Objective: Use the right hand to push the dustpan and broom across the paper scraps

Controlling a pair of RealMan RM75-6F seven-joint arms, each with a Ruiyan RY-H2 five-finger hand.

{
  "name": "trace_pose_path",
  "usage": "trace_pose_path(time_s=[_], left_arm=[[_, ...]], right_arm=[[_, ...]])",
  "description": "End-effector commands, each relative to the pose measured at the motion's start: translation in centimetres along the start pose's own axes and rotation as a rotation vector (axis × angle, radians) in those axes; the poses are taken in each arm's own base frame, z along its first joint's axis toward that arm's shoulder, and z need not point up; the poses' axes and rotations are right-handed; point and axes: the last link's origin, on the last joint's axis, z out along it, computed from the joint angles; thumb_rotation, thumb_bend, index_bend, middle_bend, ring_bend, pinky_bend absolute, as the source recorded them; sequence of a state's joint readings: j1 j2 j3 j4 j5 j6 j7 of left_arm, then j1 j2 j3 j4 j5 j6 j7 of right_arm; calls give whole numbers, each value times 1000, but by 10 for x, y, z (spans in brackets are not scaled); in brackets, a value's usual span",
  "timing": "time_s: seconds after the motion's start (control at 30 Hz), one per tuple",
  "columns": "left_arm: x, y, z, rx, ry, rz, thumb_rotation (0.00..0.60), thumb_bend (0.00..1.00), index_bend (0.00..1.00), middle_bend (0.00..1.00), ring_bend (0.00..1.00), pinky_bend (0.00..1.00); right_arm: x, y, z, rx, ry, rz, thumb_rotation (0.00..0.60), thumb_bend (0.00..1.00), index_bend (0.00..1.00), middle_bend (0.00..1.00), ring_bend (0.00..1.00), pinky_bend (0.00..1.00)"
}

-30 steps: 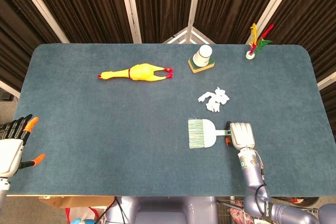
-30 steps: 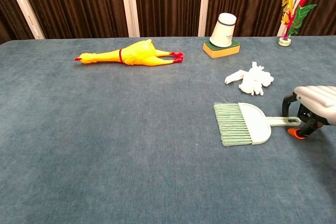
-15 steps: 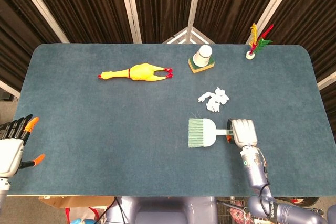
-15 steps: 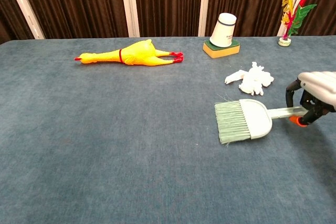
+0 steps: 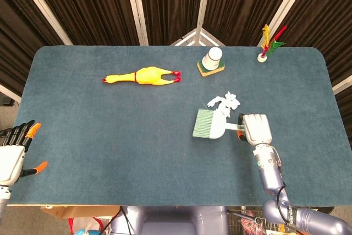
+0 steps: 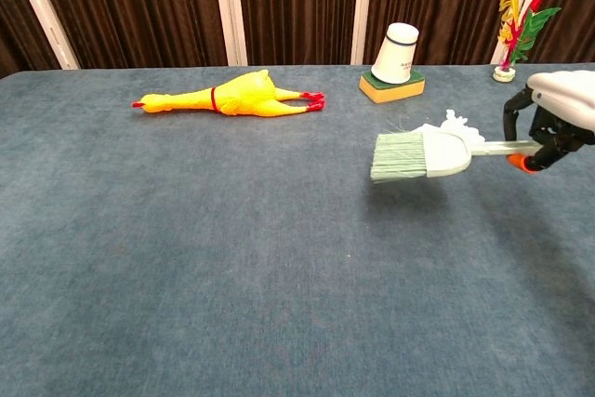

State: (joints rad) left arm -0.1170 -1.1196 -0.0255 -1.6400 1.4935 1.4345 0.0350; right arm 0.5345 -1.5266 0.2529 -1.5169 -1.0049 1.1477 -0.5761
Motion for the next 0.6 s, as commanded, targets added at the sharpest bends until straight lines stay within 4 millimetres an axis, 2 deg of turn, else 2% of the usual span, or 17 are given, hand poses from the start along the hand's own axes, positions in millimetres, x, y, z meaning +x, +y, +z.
trace_pose_path(time_s=[0.03,0.37,0.6], left_arm=[[0,0,0,2,-1,-5,600,0,0,0,0,0],[1,-2,1,12,-11,-18,600,0,0,0,0,0],[1,-2,3,17,-17,-28,600,0,0,0,0,0]], right_arm=[[1,-6,9,7,21,3,600,581,742,952,960,830],[4,-11,44,-20,101,-45,600,581,742,952,960,830],[5,-3,69,-30,152,-216,600,581,742,952,960,830]])
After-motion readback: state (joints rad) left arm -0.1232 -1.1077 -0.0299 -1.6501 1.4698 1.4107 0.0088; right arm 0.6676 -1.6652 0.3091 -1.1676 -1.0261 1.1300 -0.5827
